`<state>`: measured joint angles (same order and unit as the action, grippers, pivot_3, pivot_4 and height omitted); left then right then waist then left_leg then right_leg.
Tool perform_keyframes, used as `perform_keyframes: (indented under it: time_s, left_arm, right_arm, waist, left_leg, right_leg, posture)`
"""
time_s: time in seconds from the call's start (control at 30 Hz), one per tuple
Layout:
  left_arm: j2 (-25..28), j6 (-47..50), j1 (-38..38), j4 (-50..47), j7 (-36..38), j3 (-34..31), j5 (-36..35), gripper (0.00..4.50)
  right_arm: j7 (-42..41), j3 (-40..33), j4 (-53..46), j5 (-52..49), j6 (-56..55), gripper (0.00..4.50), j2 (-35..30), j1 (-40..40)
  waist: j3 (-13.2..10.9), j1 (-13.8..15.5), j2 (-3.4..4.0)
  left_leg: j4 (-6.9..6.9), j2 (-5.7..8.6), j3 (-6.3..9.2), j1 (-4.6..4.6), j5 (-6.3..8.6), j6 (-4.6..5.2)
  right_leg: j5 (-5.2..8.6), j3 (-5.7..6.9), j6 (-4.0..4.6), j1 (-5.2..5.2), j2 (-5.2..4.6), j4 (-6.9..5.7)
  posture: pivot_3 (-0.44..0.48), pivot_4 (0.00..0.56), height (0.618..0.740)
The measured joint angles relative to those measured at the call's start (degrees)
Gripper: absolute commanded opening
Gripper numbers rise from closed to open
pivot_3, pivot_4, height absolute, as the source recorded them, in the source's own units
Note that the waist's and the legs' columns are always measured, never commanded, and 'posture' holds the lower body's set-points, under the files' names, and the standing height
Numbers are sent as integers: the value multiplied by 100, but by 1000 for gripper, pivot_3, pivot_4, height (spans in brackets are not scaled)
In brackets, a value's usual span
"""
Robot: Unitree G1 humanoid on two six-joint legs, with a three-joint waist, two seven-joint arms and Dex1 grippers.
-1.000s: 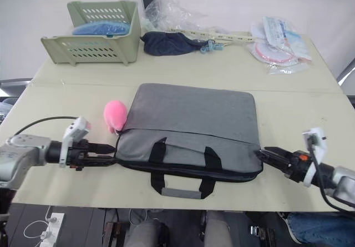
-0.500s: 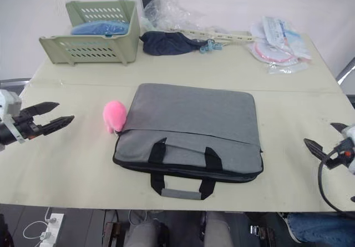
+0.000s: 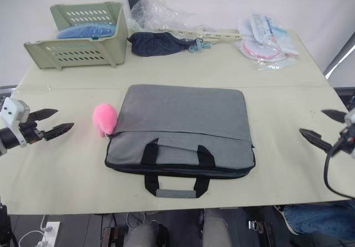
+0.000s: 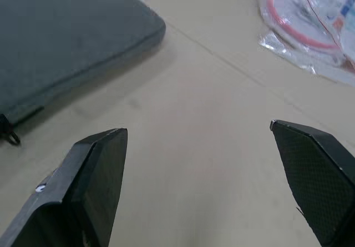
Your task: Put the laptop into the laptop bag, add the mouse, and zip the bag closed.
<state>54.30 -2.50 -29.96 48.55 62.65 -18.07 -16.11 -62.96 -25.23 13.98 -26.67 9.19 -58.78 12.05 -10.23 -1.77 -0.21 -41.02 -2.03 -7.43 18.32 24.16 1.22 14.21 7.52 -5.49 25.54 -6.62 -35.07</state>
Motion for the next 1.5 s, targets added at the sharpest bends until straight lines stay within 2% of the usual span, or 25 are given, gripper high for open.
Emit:
perform_keyframes:
  time_s: [0.1, 0.2, 0.23, 0.4, 0.43, 0.47, 0.57, 0.7, 1.07, 1.27, 1.33, 1.37, 1.5]
  left_arm:
    - [-8, 9, -109, -1, 13, -12, -35, 4353]
    - [-23, 17, -127, -9, 29, -2, -44, 4500]
    - [-29, 32, -127, -12, 31, -3, -46, 4500]
    - [-27, 135, -83, -64, 44, -108, -82, 4500]
    - [-27, 171, -71, -98, 45, -139, -133, 4500]
    - [-27, 186, -67, -112, 45, -146, -147, 4500]
    - [-22, 260, 157, -354, 57, -224, -197, 4500]
    - [-16, 504, 407, -756, 107, -345, -332, 4500]
    - [236, 1294, 605, -1695, 434, -428, -654, 4500]
    - [237, 1948, 593, -2954, 703, -99, -894, 4500]
    - [240, 2127, 301, -3194, 857, 324, -861, 4500]
    - [236, 2132, 43, -3210, 925, 595, -795, 4500]
    - [194, 2129, -332, -3169, 995, 873, -658, 4500]
  right_arm:
    - [18, 534, -911, -293, 544, 4500, 167, 658]
    - [96, 1203, -1762, -579, 1016, 3791, 683, 1230]
    - [146, 1452, -1939, -671, 1231, 3147, 924, 1417]
    - [303, 2055, -2135, -777, 1611, 801, 1654, 1887]
    - [326, 2201, -2163, -773, 1616, 164, 1854, 1919]
    - [334, 2276, -2167, -770, 1616, 60, 1934, 1922]
    - [370, 2724, -2095, -584, 1539, 60, 2485, 1923]
    - [348, 3050, -1846, -336, 1295, 60, 2874, 1900]
    - [14, 3645, -1006, 532, 367, 60, 3225, 1966]
    - [-105, 3715, -869, 699, 189, 60, 3220, 1980]
    - [-120, 3673, -851, 699, 203, 60, 3219, 1982]
    - [-129, 3658, -838, 700, 204, 60, 3218, 1990]
    - [-145, 3667, -815, 701, 202, 60, 3232, 2021]
  waist:
    - [-1, 15, 1]
    - [-1, 20, 1]
    - [-1, 23, 1]
    - [0, 72, 0]
    - [1, 72, -2]
    - [1, 71, -2]
    - [1, 11, -2]
    - [1, -8, -2]
    - [4, -29, -6]
    - [12, -17, -19]
    - [13, 8, -21]
    - [13, 9, -22]
    - [14, -1, -23]
  left_leg:
    - [-3, -2, 3, 1, 0, 0]
    - [-2, -2, 12, 7, 0, -1]
    - [-2, 3, 12, 15, 1, -1]
    - [-9, 19, 34, 41, 1, 0]
    - [-9, 19, 37, 42, 1, 1]
    - [-9, 19, 39, 43, 1, 0]
    - [-6, 16, 39, 45, 1, 0]
    - [-7, 14, 39, 43, 1, 0]
    - [-2, 12, 36, 19, 1, -1]
    - [-3, 12, 33, 5, 1, -2]
    - [-5, 12, 35, 7, 0, -4]
    - [-6, 13, 33, 6, 0, -4]
    - [-3, 13, 29, 4, 0, -4]
  right_leg:
    - [0, 2, 1, 4, -1, -6]
    - [1, 13, 2, 7, 0, -7]
    - [1, 17, 1, 12, -1, -6]
    - [0, 34, 1, 17, -7, 1]
    - [0, 40, 1, 17, -6, 0]
    - [0, 43, 1, 17, -6, 1]
    - [0, 51, 1, 18, -5, 3]
    - [0, 54, 1, 18, -4, 0]
    - [1, 51, 1, 0, -2, -1]
    - [1, 36, 2, -11, -2, -5]
    - [2, 36, 3, -11, -1, -6]
    - [2, 34, 3, -11, 0, -5]
    - [2, 32, 4, -11, 2, -6]
  posture:
    - [0, 150, 740]
    - [0, 150, 740]
    - [0, 150, 740]
    - [0, 150, 740]
    - [0, 150, 740]
    - [0, 150, 740]
    - [0, 150, 740]
    - [0, 150, 740]
    - [0, 150, 740]
    - [0, 150, 740]
    - [0, 150, 740]
    - [0, 150, 740]
    - [0, 150, 740]
